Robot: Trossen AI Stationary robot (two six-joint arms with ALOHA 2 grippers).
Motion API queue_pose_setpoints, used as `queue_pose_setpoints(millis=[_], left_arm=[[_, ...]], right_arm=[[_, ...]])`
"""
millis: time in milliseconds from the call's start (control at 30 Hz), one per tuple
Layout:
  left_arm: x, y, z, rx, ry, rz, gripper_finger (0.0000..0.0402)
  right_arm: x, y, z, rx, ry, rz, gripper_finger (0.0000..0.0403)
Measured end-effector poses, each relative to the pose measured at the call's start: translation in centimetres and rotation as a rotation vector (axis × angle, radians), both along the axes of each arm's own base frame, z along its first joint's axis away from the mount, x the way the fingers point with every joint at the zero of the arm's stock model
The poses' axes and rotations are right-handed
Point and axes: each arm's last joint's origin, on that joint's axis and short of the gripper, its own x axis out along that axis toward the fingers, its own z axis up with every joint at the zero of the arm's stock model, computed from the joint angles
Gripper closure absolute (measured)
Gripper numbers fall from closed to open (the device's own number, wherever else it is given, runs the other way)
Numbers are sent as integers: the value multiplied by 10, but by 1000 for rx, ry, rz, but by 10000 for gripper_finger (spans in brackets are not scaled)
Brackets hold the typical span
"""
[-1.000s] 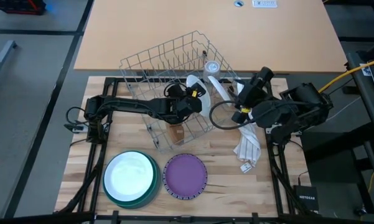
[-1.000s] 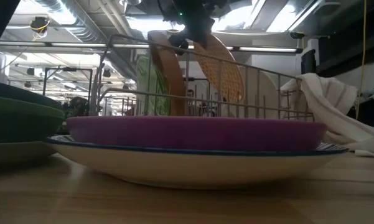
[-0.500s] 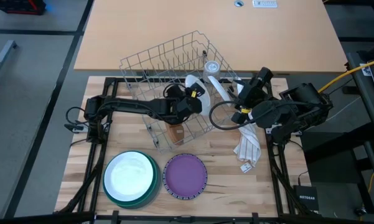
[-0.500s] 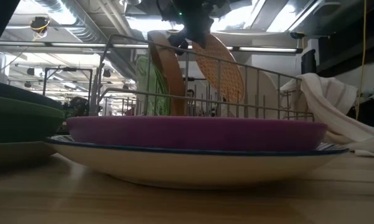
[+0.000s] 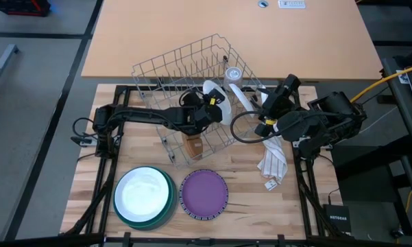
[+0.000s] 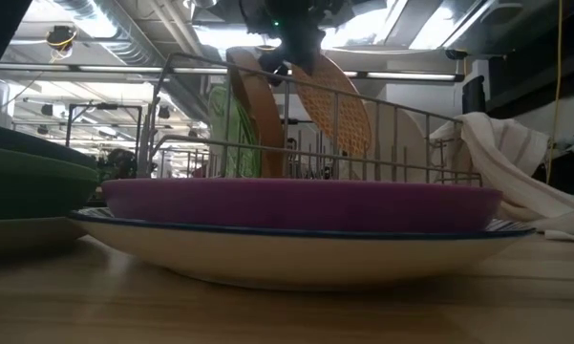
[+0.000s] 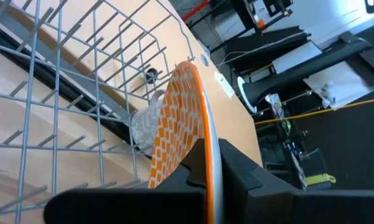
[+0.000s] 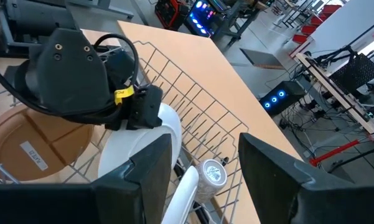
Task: Sort dishes
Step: Put the orange plate into the dish rack
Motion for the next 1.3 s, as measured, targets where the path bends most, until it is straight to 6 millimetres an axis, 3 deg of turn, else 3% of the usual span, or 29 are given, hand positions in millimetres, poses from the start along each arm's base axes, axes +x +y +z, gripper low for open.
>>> queue_pose_setpoints(millis=[700, 1300], left_arm=[[0, 22, -2, -67, 61, -104, 394], [0, 26, -2, -54, 155, -170, 297]], right_arm=[[1, 2, -1, 49, 20, 48, 212], [1, 2, -2, 104, 6, 59, 212]])
